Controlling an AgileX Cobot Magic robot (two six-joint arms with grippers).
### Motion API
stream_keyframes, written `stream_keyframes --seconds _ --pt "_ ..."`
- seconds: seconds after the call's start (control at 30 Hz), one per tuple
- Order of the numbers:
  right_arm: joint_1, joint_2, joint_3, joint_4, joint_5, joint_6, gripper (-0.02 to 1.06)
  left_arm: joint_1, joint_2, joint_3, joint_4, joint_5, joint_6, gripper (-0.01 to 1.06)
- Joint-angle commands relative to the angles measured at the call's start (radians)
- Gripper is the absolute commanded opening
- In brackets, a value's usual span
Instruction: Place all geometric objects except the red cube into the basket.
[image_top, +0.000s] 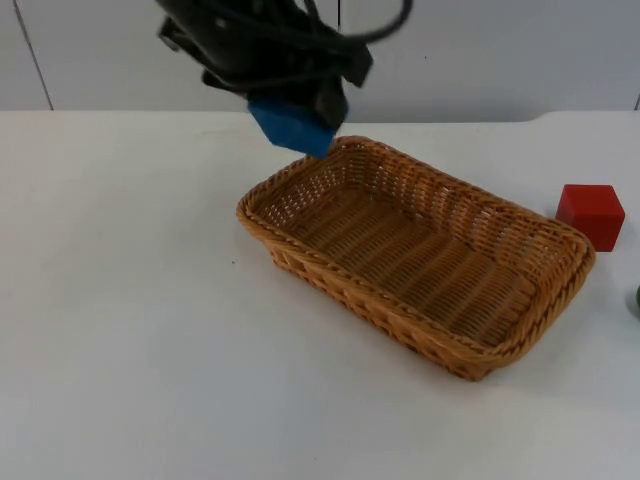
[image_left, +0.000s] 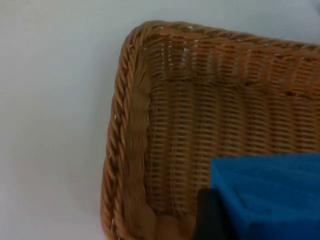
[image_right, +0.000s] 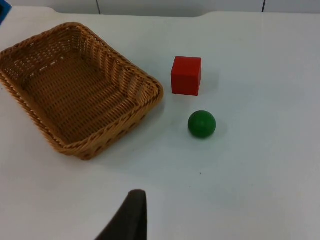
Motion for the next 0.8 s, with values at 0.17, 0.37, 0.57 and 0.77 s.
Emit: stream_keyframes --seconds 0.17,0.37,0.57,0.77 --pt "-0.006 -0.003 0.004 0.0 -0.007 -0.016 1.05 -0.003 0.239 -0.237 -0.001 0.095 0.024 0.0" --pt "-0.006 -0.003 0.004 -0.002 -0.007 -0.016 1.05 -0.004 0.371 -0.35 -0.011 0.132 0.024 0.0" --pt "-0.006 -0.003 0.004 -0.002 -0.007 -0.016 1.05 -0.014 0.422 -0.352 -0.027 0.108 0.022 0.29" --pt "-0.006 -0.003 0.004 -0.002 -0.007 -0.016 1.05 -0.014 0.428 -0.352 -0.052 0.126 0.022 0.71"
